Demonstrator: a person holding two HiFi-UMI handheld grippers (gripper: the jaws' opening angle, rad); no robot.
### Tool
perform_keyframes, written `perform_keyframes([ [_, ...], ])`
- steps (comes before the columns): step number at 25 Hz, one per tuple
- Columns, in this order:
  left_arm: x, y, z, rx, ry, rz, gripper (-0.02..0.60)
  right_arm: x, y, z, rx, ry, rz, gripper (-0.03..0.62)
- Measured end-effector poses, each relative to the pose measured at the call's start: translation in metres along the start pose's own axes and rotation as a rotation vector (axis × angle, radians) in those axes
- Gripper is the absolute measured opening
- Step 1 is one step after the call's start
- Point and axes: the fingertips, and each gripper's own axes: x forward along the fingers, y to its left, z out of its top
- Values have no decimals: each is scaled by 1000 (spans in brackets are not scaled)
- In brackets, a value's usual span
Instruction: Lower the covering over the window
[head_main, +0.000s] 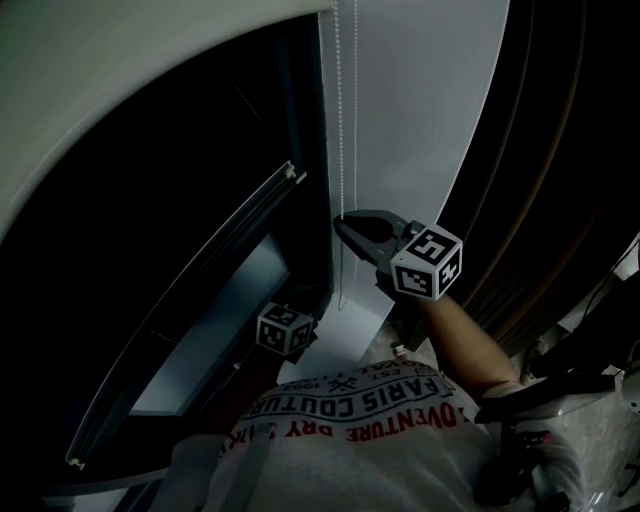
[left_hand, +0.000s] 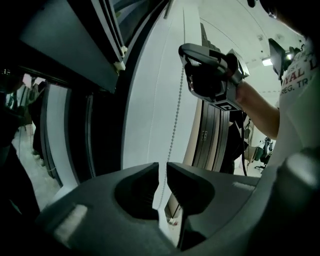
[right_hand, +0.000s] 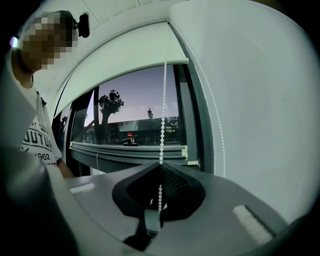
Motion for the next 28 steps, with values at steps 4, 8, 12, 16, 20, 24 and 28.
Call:
perform_keyframes([
  [4,-11,10,19,-28,-68,27,55,0,-1,-1,-24,-6,0,6],
  [8,-27,7,24,-26,-132,16,55,-4,10,-10,-65,1,-23,6],
  [12,-37,2,47,-41,-201,-2,55,-5,6,-29,-67,57,-27,6],
  [16,-54,-13,69,-37,-248,-11,55,-10,4,-44,4,66,-11,6],
  [20,-77,-45,101,-2,-286,9,54,-28,11,-33,-7,38,1,6],
  [24,-83,-53,118,49,-286,2,54,-23,14,-37,16,16,-1,6],
  [28,-89,-39,139,55,-308,-36,54,0,9,-48,33,38,0,6],
])
